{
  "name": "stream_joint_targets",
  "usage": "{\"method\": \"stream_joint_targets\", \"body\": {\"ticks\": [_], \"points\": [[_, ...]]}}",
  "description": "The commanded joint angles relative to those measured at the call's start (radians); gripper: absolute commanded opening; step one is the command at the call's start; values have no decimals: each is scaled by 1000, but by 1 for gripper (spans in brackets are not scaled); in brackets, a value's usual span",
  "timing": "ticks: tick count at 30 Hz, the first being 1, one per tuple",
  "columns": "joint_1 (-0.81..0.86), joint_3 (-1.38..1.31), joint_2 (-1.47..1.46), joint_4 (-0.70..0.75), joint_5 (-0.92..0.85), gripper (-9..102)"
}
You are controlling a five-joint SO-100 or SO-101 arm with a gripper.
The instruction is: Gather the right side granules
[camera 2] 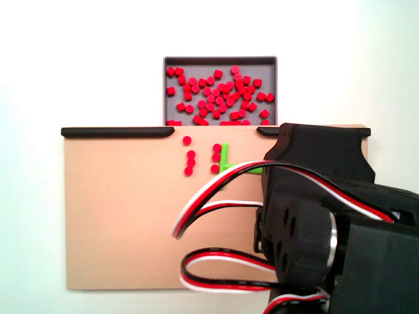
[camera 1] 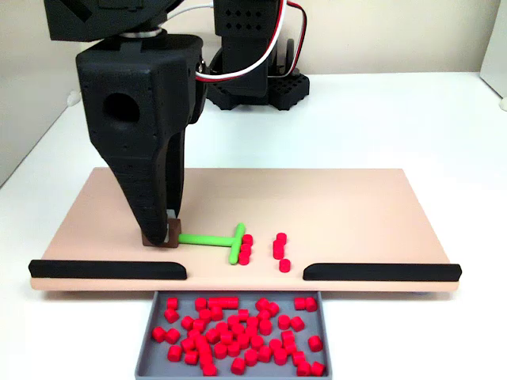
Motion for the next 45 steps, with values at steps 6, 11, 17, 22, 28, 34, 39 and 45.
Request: {"method": "stream_joint_targets", "body": {"ticks": [6, 11, 17, 22, 28, 34, 39, 45], "points": [[-17, -20, 3, 5, -181, 0], [-20, -20, 3, 5, -173, 0], [-21, -20, 6, 5, -169, 0], [-26, -20, 8, 6, -152, 0], [-12, -20, 44, 8, -169, 0], [12, -18, 100, 8, -167, 0], [40, -5, 170, 51, -120, 0], [69, 0, 278, 169, 112, 0]]}}
